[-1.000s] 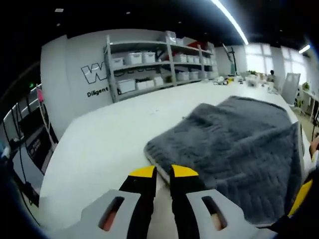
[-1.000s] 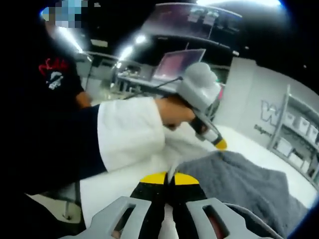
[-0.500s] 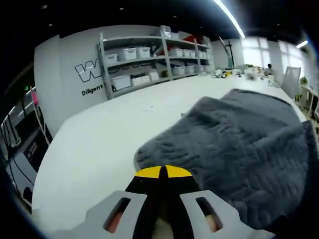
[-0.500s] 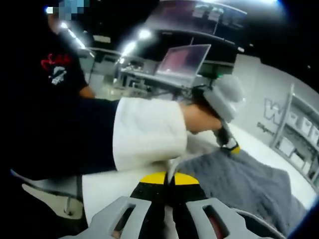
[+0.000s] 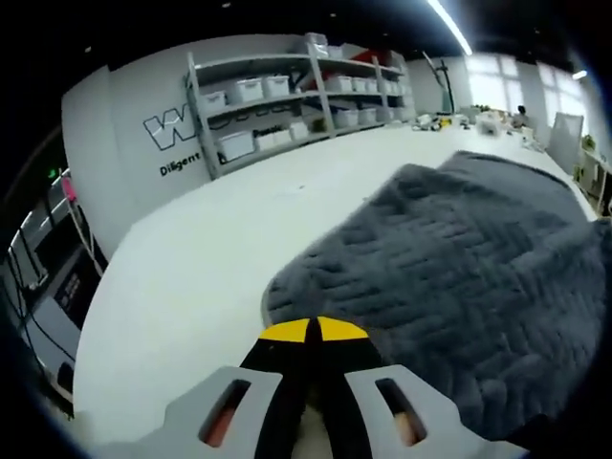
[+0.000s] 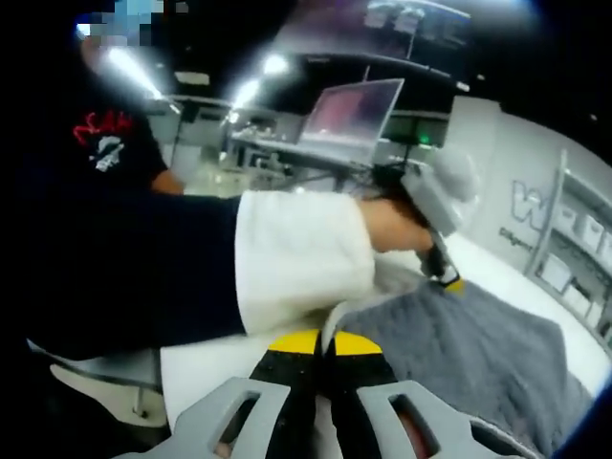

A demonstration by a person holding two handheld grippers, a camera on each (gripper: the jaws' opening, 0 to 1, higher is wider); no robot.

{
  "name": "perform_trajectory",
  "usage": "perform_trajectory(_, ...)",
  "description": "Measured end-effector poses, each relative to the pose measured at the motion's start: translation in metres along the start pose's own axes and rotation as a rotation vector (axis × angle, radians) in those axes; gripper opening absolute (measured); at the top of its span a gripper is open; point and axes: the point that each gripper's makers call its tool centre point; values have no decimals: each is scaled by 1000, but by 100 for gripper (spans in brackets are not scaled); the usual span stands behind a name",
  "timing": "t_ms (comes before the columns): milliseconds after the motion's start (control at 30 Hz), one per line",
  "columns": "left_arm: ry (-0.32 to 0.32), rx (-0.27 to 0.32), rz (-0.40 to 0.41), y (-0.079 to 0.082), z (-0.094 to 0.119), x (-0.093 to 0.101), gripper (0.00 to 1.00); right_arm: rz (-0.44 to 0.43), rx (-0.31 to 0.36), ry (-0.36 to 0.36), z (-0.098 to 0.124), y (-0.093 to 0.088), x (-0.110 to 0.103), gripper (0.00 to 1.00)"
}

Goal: Open the folded towel by lifting each exposed corner and separating the folded layers until the towel lies flat within the target outline without major curled edges

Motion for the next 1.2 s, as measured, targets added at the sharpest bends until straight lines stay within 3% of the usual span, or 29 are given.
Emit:
perform_trajectory(100,12,-11,-22,-3,2,-11,1,-5,-13,19,-4,2,-3,0)
perform_trajectory(233,3,-10,9,-6,12,-9,1,15,-34,41,-9,2,-10,0)
perform_trajectory(600,56,-71,-117,-18,30,-32,1,43,-61,111,-37,15,-26,0)
perform_trajectory(900,92,-82,-118,-21,35,-35,1,83,-38,133,-44,16,-31,0)
perform_trajectory(1067,97,-73,-107,-18,38,-33,1,83,43,142,-35,26,-27,4)
perform_trajectory(1200,102,34,-3,-1,41,-32,1,98,68,143,-21,28,-25,10)
Point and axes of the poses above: the point that each gripper's makers call its tool centre point, and the gripper's own axes: z roughly backward along the fingers, x roughly to its right, y roughly out of its top, and after that the axes turned 9 degrees about x, right-handed
